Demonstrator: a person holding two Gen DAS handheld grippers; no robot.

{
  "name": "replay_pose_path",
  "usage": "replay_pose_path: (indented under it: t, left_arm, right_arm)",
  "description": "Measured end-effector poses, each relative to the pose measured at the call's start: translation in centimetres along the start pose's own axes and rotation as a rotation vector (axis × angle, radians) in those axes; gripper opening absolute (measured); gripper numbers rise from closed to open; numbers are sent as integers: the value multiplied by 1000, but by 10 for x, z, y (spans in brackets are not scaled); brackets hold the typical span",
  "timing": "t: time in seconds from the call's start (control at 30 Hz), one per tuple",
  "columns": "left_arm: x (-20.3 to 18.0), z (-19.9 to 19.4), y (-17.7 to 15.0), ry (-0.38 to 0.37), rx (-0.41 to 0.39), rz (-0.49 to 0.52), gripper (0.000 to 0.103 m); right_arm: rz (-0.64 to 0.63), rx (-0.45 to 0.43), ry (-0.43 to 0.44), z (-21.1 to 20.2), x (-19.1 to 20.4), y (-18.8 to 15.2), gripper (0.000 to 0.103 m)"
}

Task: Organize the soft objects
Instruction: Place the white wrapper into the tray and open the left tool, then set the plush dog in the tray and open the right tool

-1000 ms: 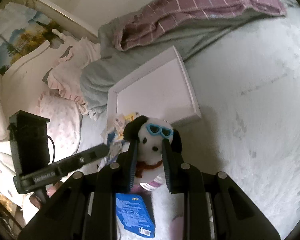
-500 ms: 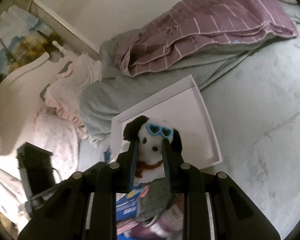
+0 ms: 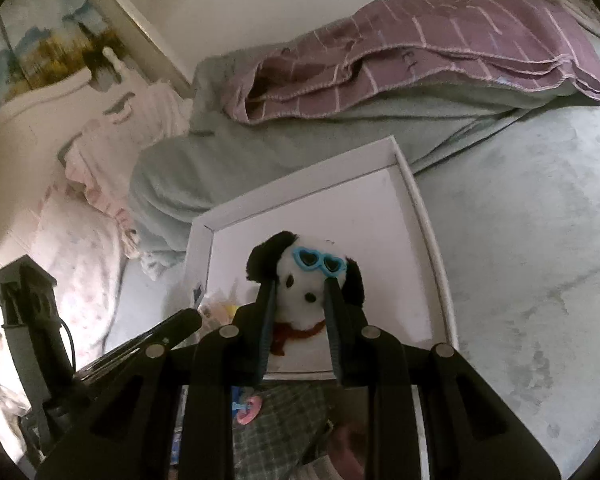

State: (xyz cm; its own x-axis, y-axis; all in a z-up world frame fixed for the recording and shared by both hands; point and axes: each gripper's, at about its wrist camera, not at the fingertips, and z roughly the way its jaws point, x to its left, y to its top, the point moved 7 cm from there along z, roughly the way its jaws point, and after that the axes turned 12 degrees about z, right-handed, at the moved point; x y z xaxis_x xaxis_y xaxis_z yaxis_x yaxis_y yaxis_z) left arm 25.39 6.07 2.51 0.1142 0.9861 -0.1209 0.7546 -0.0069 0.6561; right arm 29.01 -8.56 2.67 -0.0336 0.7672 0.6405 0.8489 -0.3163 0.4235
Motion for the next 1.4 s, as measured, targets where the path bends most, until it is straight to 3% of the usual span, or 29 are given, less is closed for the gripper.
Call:
replay_pose_path:
  t: [0.1, 0.27, 0.4, 0.6, 0.7, 0.87, 0.9, 1.03, 1.27, 1.4]
  left_arm:
    - [-1, 12, -6, -5, 27, 5, 12]
    - [4, 28, -13, 56, 94, 9, 12]
    - [5, 29, -13, 54, 89, 1, 12]
    - [7, 28, -14, 32, 101, -18, 17]
    - [10, 25, -15, 16, 120, -29, 20]
    - [15, 13, -14, -65, 98, -76, 46]
    - [15, 12, -13, -70, 91, -81, 48]
    - [17, 3, -10, -79, 66, -88, 49]
    - [24, -8, -10, -47, 94, -107, 49]
    - [22, -20, -10, -72, 93, -126, 49]
  right_arm:
    - [-15, 24, -14, 10, 2, -5, 26]
    - [-67, 84, -46, 33, 7, -15, 26]
    - [-110, 141, -115, 51, 7, -26, 26]
    - [-199, 129, -177, 55, 20, -30, 26]
    - [-186, 148, -155, 59, 20, -31, 26]
    - [-129, 182, -86, 61, 15, -30, 26]
    - [-114, 194, -61, 60, 14, -30, 27]
    - [-75, 193, 0, 53, 15, -28, 43]
    - [-68, 128, 10, 24, 23, -19, 49]
    - [-66, 89, -2, 2, 27, -16, 56]
